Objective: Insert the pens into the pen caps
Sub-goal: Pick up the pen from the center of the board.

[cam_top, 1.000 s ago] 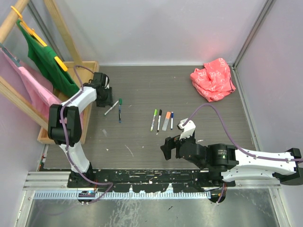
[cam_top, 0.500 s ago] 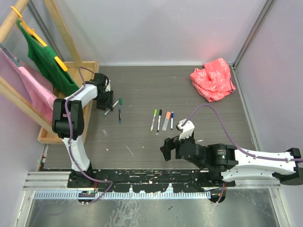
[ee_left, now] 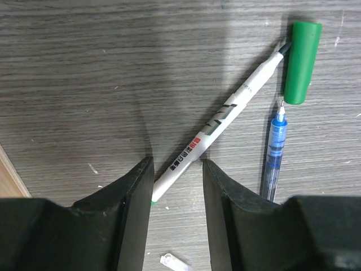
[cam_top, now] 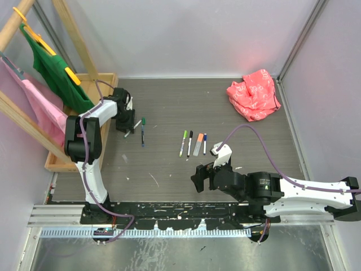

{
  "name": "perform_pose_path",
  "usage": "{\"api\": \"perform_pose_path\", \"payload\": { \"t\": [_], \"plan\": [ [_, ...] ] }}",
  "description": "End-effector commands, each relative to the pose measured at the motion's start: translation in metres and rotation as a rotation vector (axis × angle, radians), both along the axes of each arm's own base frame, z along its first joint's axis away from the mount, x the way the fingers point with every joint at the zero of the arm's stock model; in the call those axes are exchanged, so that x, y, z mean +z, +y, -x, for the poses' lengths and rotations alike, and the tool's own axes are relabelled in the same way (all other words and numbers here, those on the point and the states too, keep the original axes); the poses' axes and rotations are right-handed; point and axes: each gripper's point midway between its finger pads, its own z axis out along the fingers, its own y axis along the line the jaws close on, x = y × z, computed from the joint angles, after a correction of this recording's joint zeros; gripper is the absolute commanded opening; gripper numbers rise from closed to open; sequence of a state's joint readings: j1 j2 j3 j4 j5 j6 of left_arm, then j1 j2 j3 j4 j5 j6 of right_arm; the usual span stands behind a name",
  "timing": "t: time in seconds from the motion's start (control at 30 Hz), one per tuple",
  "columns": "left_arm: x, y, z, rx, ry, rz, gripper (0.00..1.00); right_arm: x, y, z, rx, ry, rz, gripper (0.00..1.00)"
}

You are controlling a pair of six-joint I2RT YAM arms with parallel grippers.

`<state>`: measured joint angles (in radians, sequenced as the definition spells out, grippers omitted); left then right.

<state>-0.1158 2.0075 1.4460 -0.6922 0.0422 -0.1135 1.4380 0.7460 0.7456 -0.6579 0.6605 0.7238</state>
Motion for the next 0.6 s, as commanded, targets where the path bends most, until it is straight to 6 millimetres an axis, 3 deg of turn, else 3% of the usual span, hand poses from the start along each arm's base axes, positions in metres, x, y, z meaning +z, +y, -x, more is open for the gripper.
{"api": "perform_pose_path", "payload": {
  "t": [0.0, 0.37, 0.57],
  "plan": [
    [0.003, -0.001, -0.007, -0.015, -0.012, 0.014, 0.4, 0.013, 0.007, -0.002, 0.0, -0.015, -0.054, 0.99],
    [-0.002, 0.0, -0.003, 0.001, -0.005, 0.011, 0.15, 0.013, 0.007, -0.002, 0.001, -0.013, -0.055, 0.99],
    [0.01, 0.001, -0.003, 0.011, -0.033, 0.009, 0.05, 0.013, 0.007, -0.001, 0.005, -0.011, -0.059, 0.99]
  ]
}}
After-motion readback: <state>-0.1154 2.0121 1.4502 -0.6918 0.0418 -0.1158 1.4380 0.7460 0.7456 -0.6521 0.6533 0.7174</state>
